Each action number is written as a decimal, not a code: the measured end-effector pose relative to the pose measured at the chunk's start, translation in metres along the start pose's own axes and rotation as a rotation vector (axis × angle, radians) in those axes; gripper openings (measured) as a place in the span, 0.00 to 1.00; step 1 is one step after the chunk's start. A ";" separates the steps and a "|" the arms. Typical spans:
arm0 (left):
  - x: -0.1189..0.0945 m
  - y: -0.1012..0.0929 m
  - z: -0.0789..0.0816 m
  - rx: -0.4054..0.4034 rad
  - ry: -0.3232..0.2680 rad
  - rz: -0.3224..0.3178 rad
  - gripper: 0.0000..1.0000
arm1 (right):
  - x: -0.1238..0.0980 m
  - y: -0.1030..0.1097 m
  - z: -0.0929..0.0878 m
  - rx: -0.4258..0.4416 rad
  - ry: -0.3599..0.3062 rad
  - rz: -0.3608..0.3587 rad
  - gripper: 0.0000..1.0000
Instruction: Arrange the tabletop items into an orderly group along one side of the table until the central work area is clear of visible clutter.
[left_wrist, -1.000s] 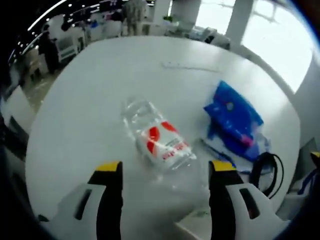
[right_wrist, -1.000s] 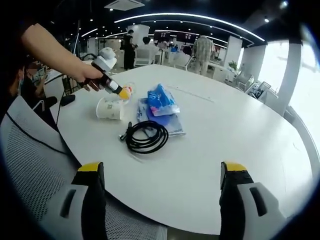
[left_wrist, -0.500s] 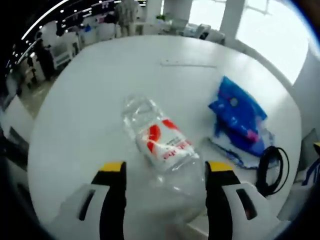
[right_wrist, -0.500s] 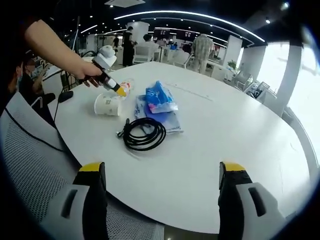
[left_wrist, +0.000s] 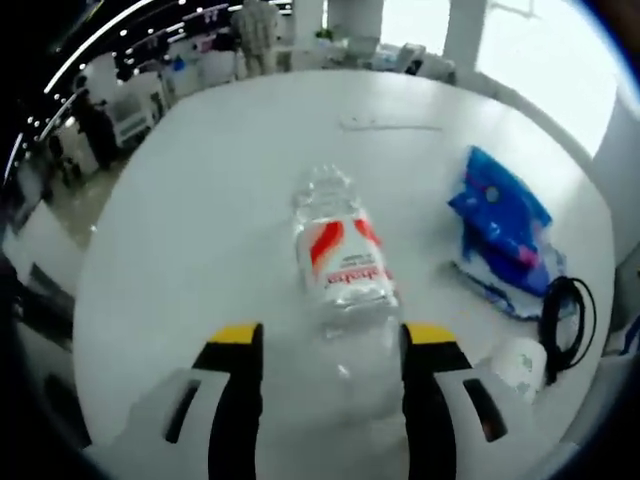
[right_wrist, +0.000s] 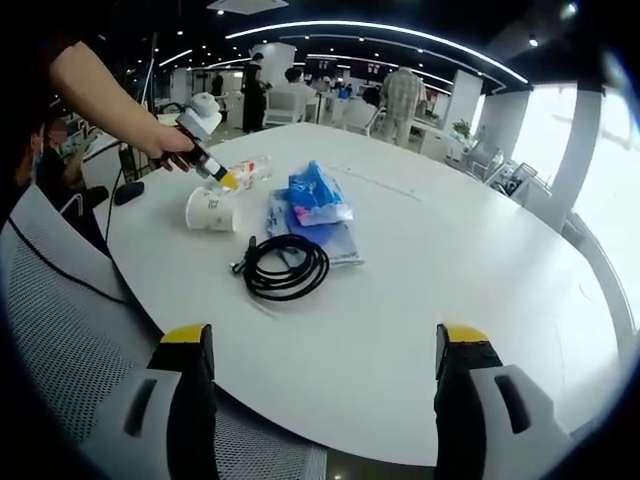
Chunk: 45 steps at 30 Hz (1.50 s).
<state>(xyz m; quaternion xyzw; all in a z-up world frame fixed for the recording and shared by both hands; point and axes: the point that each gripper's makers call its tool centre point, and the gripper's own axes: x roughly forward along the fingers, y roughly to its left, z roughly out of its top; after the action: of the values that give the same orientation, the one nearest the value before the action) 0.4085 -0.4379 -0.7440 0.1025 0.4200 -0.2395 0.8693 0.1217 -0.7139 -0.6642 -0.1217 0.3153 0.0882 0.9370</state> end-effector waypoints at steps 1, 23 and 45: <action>0.001 -0.001 0.001 0.009 -0.006 -0.003 0.52 | 0.000 0.000 0.000 0.000 0.000 0.000 0.92; 0.026 -0.012 0.018 0.061 -0.005 -0.006 0.47 | 0.000 -0.004 -0.003 0.020 0.012 -0.012 0.89; 0.037 -0.014 0.018 0.109 0.005 -0.032 0.41 | 0.000 -0.003 -0.007 0.009 0.035 -0.010 0.87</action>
<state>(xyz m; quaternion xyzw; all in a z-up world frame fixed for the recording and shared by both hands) 0.4333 -0.4684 -0.7613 0.1437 0.4100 -0.2756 0.8575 0.1185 -0.7191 -0.6695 -0.1204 0.3315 0.0799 0.9323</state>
